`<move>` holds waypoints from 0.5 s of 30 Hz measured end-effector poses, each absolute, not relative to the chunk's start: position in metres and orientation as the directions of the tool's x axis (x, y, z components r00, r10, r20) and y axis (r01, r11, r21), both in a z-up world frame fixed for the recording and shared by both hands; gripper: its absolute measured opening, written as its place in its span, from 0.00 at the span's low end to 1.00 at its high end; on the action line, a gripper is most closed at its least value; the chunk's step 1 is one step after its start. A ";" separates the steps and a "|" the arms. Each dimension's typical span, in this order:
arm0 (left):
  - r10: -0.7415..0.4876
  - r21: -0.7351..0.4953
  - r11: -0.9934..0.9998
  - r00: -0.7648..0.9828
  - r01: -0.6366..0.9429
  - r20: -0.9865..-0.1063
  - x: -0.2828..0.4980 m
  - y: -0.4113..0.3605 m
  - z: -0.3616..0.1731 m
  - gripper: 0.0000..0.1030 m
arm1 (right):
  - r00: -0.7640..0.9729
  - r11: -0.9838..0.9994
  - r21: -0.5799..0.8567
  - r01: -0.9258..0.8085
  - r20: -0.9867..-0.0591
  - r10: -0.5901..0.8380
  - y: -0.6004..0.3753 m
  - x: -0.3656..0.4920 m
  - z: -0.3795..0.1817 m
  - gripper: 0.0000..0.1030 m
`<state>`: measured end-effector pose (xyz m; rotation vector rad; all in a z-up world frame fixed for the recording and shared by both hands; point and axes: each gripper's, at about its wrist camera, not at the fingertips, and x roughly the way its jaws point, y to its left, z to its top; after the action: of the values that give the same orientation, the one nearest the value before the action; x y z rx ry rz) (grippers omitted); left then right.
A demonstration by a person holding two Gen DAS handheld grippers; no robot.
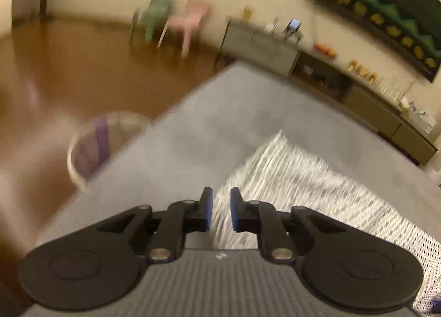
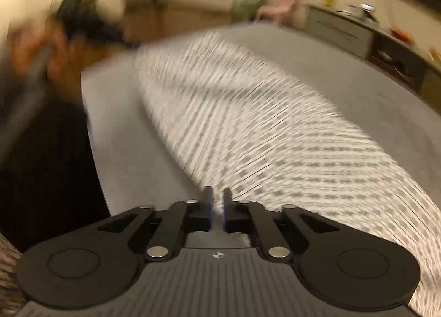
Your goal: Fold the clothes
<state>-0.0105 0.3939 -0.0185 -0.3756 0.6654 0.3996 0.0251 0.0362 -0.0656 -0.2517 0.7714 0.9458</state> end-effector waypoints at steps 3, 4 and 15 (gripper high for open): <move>0.124 -0.193 0.926 0.745 -0.324 -0.655 0.035 0.375 -0.013 0.14 | 0.486 0.759 0.158 -0.632 -0.681 0.547 -0.039 0.069 -0.046 0.47; 0.080 -0.186 0.944 0.734 -0.274 -0.675 0.056 0.367 -0.020 0.14 | 0.531 0.828 0.131 -0.545 -0.710 0.462 -0.065 0.087 -0.048 0.48; 0.224 0.058 0.956 0.588 -0.287 -0.778 0.173 0.347 -0.094 0.10 | 0.424 0.961 -0.017 -0.275 -0.899 0.105 -0.245 0.140 -0.103 0.53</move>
<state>0.1727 0.3468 -0.0942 -0.0764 0.8945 0.2982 0.1401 -0.2450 -0.1033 -0.1710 1.1086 0.2390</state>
